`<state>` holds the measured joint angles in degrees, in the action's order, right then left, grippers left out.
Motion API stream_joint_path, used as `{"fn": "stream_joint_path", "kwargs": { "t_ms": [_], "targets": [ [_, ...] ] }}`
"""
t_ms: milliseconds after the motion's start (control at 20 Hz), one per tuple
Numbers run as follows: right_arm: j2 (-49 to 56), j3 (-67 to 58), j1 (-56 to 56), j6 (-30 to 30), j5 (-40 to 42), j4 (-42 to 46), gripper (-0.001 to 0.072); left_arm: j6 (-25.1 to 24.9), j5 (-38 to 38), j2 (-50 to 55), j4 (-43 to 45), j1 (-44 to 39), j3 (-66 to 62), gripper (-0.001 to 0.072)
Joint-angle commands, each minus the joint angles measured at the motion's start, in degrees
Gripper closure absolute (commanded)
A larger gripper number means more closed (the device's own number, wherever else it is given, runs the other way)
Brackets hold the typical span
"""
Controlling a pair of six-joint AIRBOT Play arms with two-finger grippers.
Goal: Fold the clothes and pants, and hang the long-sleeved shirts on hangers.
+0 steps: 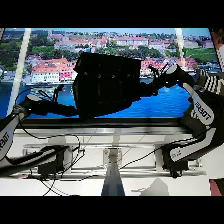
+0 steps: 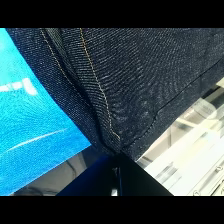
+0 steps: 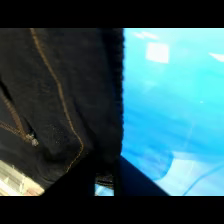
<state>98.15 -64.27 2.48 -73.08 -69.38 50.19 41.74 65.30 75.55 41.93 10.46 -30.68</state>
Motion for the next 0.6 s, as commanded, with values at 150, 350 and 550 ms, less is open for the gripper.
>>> {"fn": "stream_joint_path", "kwargs": {
  "t_ms": [150,350,550],
  "targets": [
    [-1.5,-1.2,1.9,9.8,-5.4,-11.8,0.0677,0.0,0.1,-0.5,0.0,0.0,-6.6,0.0694],
    [-8.2,-9.2,5.3,9.8,-6.2,-13.6,0.0677,0.2,0.5,-5.1,0.0,0.1,-21.0,0.0695],
    [-17.3,-21.2,9.6,9.8,-5.9,-15.9,0.0677,0.2,-0.8,-14.6,0.0,2.0,-38.1,0.0695]
  ]
}}
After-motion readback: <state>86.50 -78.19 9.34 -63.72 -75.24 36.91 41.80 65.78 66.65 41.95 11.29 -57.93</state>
